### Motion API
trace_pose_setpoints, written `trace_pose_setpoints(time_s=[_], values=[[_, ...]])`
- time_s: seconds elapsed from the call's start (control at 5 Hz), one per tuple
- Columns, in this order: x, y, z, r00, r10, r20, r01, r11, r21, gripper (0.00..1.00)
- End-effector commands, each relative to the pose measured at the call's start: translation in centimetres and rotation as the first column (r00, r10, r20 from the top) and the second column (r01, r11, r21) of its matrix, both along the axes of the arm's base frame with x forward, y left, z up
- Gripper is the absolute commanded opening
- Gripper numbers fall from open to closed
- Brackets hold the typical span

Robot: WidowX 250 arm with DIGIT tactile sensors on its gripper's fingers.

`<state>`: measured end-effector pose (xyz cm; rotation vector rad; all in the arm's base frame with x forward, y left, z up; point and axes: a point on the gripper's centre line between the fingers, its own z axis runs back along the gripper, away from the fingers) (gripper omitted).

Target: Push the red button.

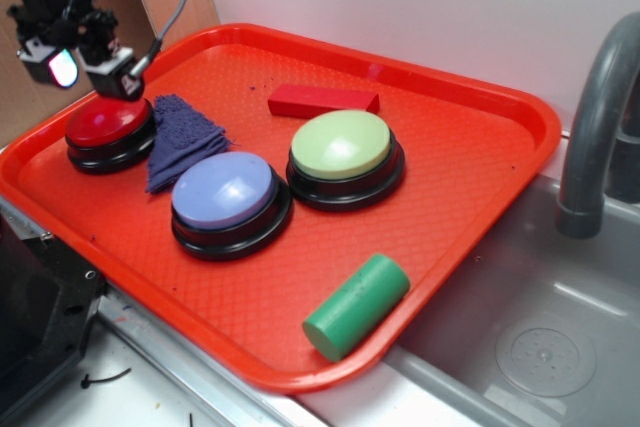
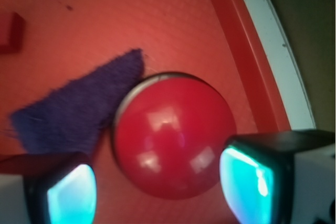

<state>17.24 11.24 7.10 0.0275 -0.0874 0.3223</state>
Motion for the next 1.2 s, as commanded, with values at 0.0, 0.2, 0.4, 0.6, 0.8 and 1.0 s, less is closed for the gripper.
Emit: trace_pose_setpoints(time_s=[0.0,0.2,0.4,0.6,0.8,1.0], values=[[0.3,1.6,-1.1,1.000,-0.004,-0.007,0.004,1.000,-0.002,1.00],[0.5,1.2,-1.3,0.999,-0.015,-0.030,0.015,1.000,-0.004,1.00],[0.7,0.9,-1.5,0.998,-0.018,-0.060,0.019,1.000,0.009,1.00],[0.6,0.5,0.8,1.000,-0.010,-0.019,0.011,1.000,0.015,1.00],[0.6,-0.1,4.3,1.000,0.002,0.015,-0.003,1.000,0.021,1.00],[0.8,0.0,5.2,1.000,0.005,-0.003,-0.005,1.000,-0.002,1.00]])
